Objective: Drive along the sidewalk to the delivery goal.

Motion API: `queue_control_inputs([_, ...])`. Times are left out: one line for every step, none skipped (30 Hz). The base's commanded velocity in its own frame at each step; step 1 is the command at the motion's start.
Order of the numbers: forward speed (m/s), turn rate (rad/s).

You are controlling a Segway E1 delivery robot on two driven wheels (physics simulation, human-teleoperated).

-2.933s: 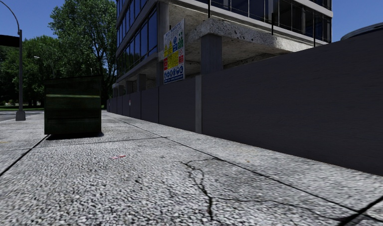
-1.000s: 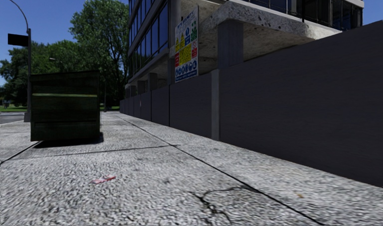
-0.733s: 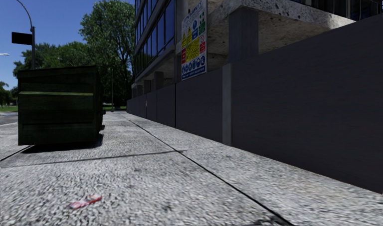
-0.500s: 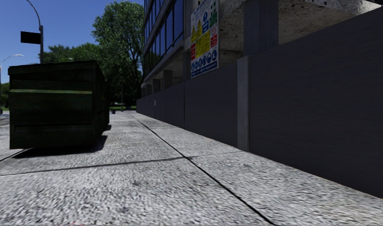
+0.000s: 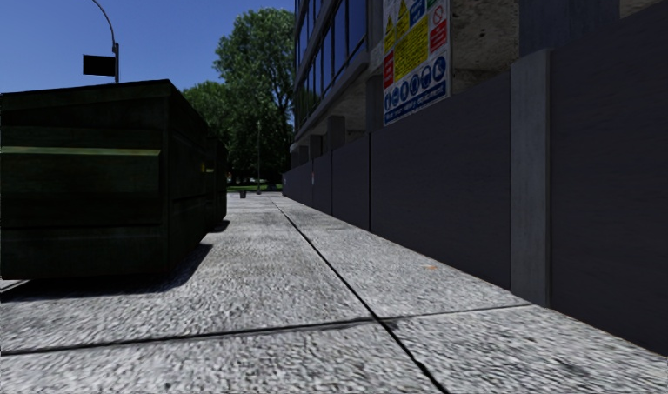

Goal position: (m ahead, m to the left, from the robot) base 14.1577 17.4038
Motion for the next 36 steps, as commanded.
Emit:
queue_control_inputs([2.00, 0.39])
queue_control_inputs([2.00, 0.39])
queue_control_inputs([2.00, 0.39])
queue_control_inputs([2.00, 0.39])
queue_control_inputs([2.00, 0.39])
queue_control_inputs([2.00, 0.39])
queue_control_inputs([2.00, 0.28])
queue_control_inputs([2.00, 0.28])
queue_control_inputs([2.00, 0.19])
queue_control_inputs([2.00, 0.00])
queue_control_inputs([2.00, 0.00])
queue_control_inputs([2.00, 0.00])
queue_control_inputs([2.00, 0.00])
queue_control_inputs([2.00, 0.00])
queue_control_inputs([2.00, 0.00])
queue_control_inputs([2.00, 0.00])
queue_control_inputs([2.00, 0.00])
queue_control_inputs([2.00, 0.00])
queue_control_inputs([2.00, 0.00])
queue_control_inputs([2.00, 0.00])
queue_control_inputs([2.00, 0.00])
queue_control_inputs([2.00, 0.00])
queue_control_inputs([2.00, 0.00])
queue_control_inputs([2.00, 0.00])
queue_control_inputs([2.00, 0.00])
queue_control_inputs([2.00, 0.00])
queue_control_inputs([2.00, 0.00])
queue_control_inputs([2.00, 0.08])
queue_control_inputs([2.00, 0.08])
queue_control_inputs([2.00, 0.13])
queue_control_inputs([2.00, 0.15])
queue_control_inputs([2.00, 0.25])
queue_control_inputs([2.00, 0.25])
queue_control_inputs([2.00, 0.34])
queue_control_inputs([2.00, 0.38])
queue_control_inputs([2.00, 0.38])
